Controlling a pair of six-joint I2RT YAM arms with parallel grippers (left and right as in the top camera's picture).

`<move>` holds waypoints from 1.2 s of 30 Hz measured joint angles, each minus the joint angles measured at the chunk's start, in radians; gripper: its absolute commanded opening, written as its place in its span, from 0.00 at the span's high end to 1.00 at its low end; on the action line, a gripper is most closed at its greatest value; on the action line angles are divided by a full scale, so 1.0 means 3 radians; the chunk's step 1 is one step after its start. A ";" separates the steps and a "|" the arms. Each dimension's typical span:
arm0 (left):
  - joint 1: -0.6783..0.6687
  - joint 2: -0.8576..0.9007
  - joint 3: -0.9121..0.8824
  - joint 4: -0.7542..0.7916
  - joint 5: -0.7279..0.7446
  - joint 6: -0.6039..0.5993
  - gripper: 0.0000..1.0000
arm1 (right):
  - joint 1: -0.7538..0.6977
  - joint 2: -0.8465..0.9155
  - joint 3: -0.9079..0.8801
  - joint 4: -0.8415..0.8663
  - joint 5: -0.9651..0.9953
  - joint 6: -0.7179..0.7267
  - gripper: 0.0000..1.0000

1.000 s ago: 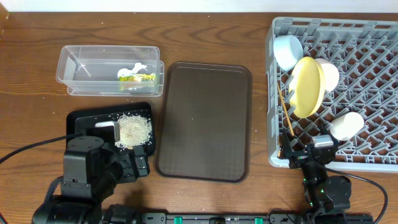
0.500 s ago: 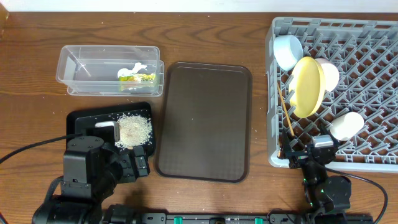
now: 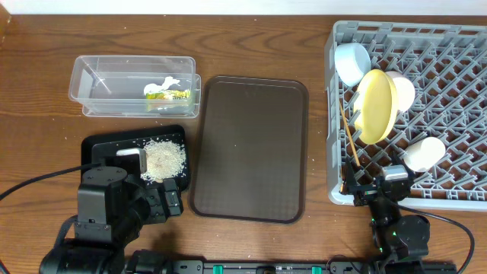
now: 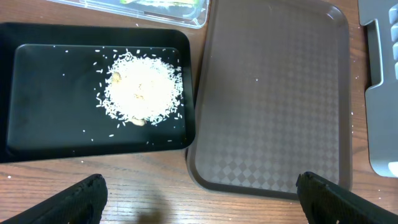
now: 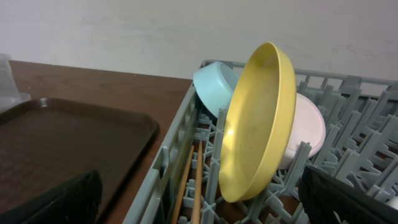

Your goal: Sort waste into correct bins and load items into the dishwasher rack

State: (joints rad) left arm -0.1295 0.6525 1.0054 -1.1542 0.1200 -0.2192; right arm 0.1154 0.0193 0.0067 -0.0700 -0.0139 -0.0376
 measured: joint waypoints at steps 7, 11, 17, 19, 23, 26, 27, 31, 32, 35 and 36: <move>0.0057 -0.0214 -0.0092 0.0029 -0.0114 0.0058 0.00 | 0.0000 0.0000 0.0000 -0.0001 0.0000 0.0000 0.01; 0.0080 -0.0556 -0.0472 0.0412 -0.0183 0.0103 0.00 | 0.0000 -0.0001 0.0000 0.0000 0.0008 0.0000 0.01; 0.0126 -0.1197 -0.1480 0.1380 -0.0287 0.0125 0.00 | 0.0000 -0.0001 0.0000 0.0000 0.0010 -0.0001 0.01; 0.0170 -0.1386 -0.1815 0.1734 -0.0312 0.0126 0.00 | 0.0000 -0.0001 0.0000 -0.0001 0.0011 0.0000 0.01; 0.0261 -0.1709 -0.2397 0.2441 -0.0333 0.0128 0.00 | 0.0000 -0.0003 0.0000 -0.0003 0.0010 0.0000 0.01; 0.0305 -0.1901 -0.2768 0.3002 -0.0337 0.0150 0.00 | 0.0000 -0.0003 0.0000 -0.0001 0.0011 -0.0001 0.01; 0.0312 -0.1948 -0.2861 0.3155 -0.0341 0.0169 0.00 | 0.0000 -0.0003 0.0000 -0.0003 0.0011 0.0000 0.01; 0.0318 -0.2110 -0.3204 0.3698 -0.0378 0.0285 0.00 | 0.0000 -0.0003 0.0000 -0.0001 0.0011 0.0000 0.01; 0.0318 -0.2125 -0.3253 0.3759 -0.0388 0.0306 0.00 | 0.0000 -0.0003 0.0000 -0.0003 0.0010 -0.0001 0.01; 0.0318 -0.2139 -0.3279 0.3754 -0.0388 0.0359 0.00 | 0.0000 -0.0003 0.0000 -0.0001 0.0010 -0.0001 0.01; 0.0318 -0.2140 -0.3279 0.3749 -0.0387 0.0375 0.00 | 0.0000 -0.0003 0.0000 -0.0001 0.0010 -0.0001 0.01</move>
